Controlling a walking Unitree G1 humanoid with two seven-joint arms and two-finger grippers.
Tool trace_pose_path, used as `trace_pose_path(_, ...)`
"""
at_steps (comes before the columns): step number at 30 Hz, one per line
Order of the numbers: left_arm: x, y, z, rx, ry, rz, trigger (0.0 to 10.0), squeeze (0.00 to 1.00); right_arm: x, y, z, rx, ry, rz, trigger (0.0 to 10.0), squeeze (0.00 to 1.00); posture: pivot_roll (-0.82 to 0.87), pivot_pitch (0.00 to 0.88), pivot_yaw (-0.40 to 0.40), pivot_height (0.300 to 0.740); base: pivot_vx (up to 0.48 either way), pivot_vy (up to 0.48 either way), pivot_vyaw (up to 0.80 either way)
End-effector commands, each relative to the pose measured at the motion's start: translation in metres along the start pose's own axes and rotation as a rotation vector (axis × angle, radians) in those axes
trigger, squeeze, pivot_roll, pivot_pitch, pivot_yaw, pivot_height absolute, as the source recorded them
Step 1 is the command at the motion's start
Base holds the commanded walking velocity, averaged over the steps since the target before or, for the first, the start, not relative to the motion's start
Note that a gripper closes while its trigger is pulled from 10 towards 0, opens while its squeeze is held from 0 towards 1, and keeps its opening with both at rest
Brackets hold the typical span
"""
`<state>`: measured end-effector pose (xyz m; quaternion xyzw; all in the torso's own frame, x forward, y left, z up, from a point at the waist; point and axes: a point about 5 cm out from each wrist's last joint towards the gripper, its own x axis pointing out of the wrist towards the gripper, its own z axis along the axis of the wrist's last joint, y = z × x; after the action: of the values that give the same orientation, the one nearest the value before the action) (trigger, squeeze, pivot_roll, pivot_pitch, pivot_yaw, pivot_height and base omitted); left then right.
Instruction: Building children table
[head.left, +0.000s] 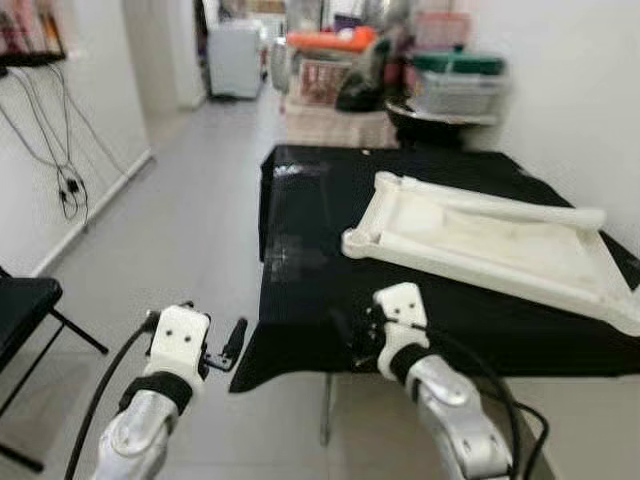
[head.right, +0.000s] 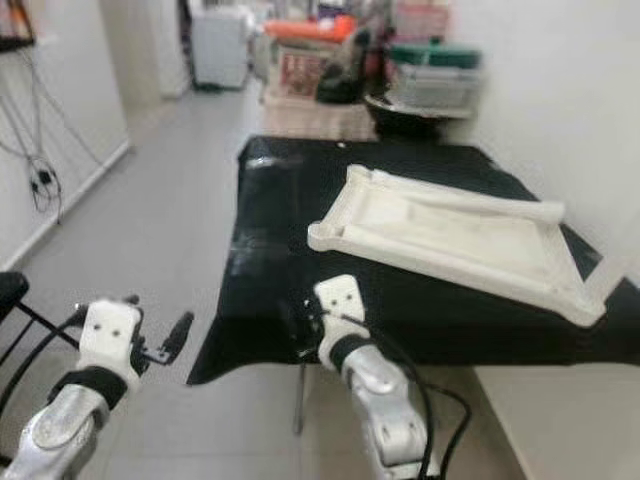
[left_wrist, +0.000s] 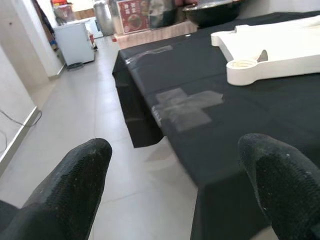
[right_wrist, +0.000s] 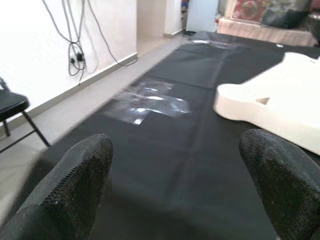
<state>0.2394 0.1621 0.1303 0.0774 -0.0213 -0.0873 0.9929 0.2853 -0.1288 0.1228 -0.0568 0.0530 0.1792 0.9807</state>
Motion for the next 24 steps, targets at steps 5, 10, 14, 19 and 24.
trace_pose_path(5, 0.004, -0.002, 0.004, 0.005, -0.015, -0.022, 10.0, 0.00, 0.000, -0.004, -0.001, 0.018, 0.008, -0.005, 10.0, 0.00, -0.05, 0.000, -0.033, 0.740, 0.325, 0.000, 0.00)
trace_pose_path(10, 0.013, -0.003, 0.015, 0.020, -0.062, -0.061, 10.0, 0.00, 0.001, -0.005, -0.001, 0.058, 0.006, 0.004, 10.0, 0.00, -0.05, 0.000, -0.037, 0.740, 0.319, 0.000, -0.80)
trace_pose_path(14, 0.020, -0.007, 0.025, 0.031, -0.105, -0.118, 10.0, 0.00, 0.001, -0.005, 0.000, 0.061, 0.003, 0.005, 10.0, 0.00, -0.05, 0.000, -0.038, 0.740, 0.289, 0.000, -0.80)
trace_pose_path(19, 0.026, -0.013, 0.038, 0.030, -0.150, -0.188, 10.0, 0.00, 0.001, -0.006, 0.000, 0.069, -0.002, 0.004, 10.0, 0.00, -0.05, 0.000, -0.037, 0.740, 0.052, 0.000, -0.80)
trace_pose_path(24, 0.028, -0.013, 0.043, 0.001, -0.159, -0.211, 10.0, 0.00, 0.001, -0.006, 0.001, 0.083, -0.010, -0.002, 10.0, 0.00, -0.04, 0.000, -0.036, 0.740, 0.000, 0.000, -0.80)
